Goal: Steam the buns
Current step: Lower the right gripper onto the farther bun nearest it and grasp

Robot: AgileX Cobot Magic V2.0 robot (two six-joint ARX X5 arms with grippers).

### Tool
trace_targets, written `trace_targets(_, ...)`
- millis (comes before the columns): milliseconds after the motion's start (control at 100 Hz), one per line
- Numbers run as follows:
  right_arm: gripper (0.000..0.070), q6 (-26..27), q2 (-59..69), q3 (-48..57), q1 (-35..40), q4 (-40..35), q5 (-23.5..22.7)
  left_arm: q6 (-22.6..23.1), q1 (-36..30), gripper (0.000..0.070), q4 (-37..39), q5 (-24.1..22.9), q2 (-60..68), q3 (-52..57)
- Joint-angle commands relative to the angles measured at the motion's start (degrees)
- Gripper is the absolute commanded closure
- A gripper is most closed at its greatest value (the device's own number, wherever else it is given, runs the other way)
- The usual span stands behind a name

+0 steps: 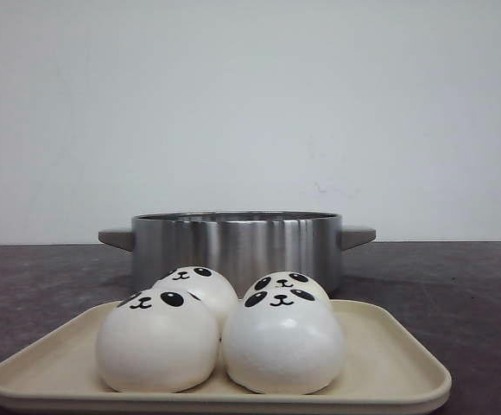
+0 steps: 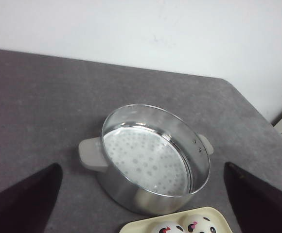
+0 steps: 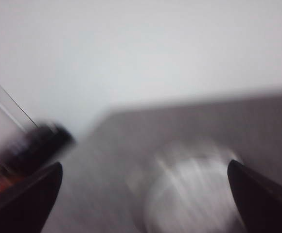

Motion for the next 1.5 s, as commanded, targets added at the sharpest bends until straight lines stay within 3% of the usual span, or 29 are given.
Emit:
trace_targets(0, 0.0006, -5.2, 5.0, 3.0, 6.6, -5.5, 8.5, 0.4, -0.4, 0.0023, 0.6, -0.2, 0.6, 0.8)
trace_targets(100, 0.0005, -4.5, 12.4, 7.4, 13.6, -11.2, 16.4, 0.3, -1.3, 0.0023, 0.5, -0.1, 0.9, 0.8)
trace_targets(190, 0.0011, -3.0, 18.7, 10.9, 17.1, -15.3, 19.0, 0.3, -2.5, 0.0024, 0.2, -0.1, 0.9, 0.8)
trace_targets(380, 0.0121, 2.1, 29.9, 13.7, 21.2, -22.2, 17.7, 0.3, -5.3, 0.0024, -2.0, -0.2, 0.8, 0.8)
trace_targets(560, 0.0127, 2.9, 39.1, 13.7, 23.1, -25.3, 17.2, 0.3, -7.7, 0.0024, -2.9, -0.2, 0.8, 0.8)
trace_targets(1080, 0.0177, 3.8, 54.0, 13.7, 23.4, -21.7, 17.2, 0.3, -11.2, 0.0023, -3.7, -0.2, 0.8, 0.8)
trace_targets(1160, 0.0295, 4.4, 54.1, 13.7, 23.4, -21.7, 17.2, 0.3, -11.2, 0.0024, -3.8, -0.2, 0.8, 0.8)
trace_targets(1290, 0.0694, 4.3, 54.1, 13.7, 23.5, -22.0, 16.1, 0.3, -11.2, 0.0024, -3.8, -0.2, 0.8, 0.8)
trace_targets(1490, 0.0697, 4.5, 52.1, 14.5, 24.8, -22.5, 16.2, 0.3, -11.5, 0.0024, -3.8, -0.3, 0.8, 0.8)
